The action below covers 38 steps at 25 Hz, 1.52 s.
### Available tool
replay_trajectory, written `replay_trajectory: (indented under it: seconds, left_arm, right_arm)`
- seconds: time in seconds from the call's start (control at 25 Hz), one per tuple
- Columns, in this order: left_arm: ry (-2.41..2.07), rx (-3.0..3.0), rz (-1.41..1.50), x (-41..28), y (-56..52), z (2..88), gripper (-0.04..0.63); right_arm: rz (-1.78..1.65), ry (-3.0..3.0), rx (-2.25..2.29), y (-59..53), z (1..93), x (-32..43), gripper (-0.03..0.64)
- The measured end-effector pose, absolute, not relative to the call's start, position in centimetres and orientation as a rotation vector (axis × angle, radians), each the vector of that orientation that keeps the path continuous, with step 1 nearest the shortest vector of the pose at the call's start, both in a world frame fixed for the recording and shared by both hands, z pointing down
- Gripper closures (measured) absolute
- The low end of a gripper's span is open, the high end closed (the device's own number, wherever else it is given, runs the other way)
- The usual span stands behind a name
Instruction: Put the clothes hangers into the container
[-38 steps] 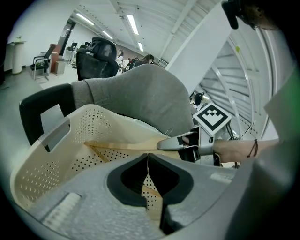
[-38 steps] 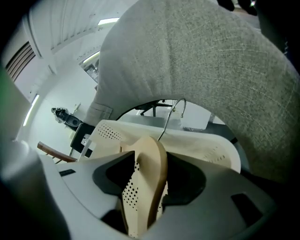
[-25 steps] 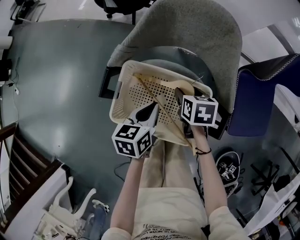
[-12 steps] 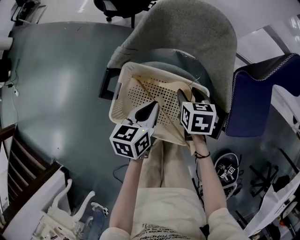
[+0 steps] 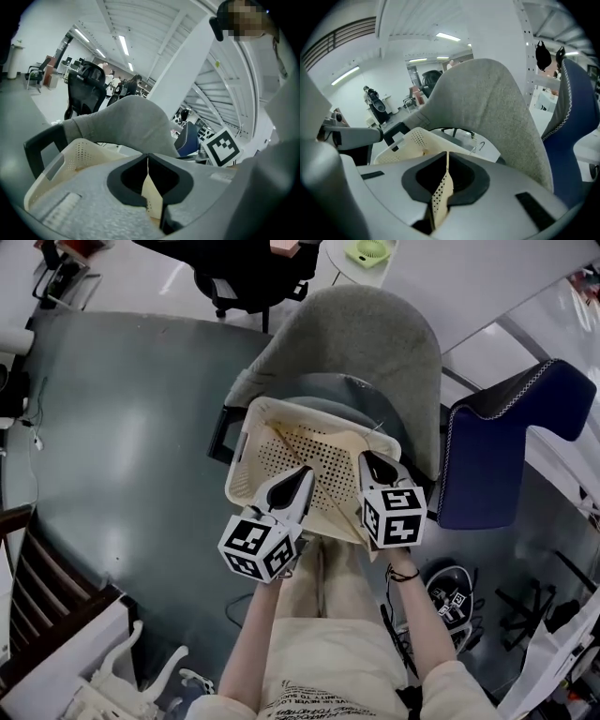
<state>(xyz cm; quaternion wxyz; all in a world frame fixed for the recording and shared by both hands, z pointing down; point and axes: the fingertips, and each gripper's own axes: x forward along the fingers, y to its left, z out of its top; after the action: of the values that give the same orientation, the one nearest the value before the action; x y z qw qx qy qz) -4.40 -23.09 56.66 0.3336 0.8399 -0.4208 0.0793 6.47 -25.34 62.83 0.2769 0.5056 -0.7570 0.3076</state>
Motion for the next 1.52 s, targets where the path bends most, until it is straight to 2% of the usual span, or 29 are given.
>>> replay_trajectory:
  seconds: [0.72, 1.52]
  left_arm:
    - [-1.143, 2.430, 0.168, -3.8, -21.7, 45.0, 0.572]
    - [-1.353, 2.616, 0.031, -7.6, -21.5, 32.3, 0.572]
  right_arm:
    - [0.824, -2.398, 1.376, -23.8, 47.7, 5.5, 0.612]
    - [0.663, -2.685, 1.530, -22.3, 34.0, 8.3, 0.612]
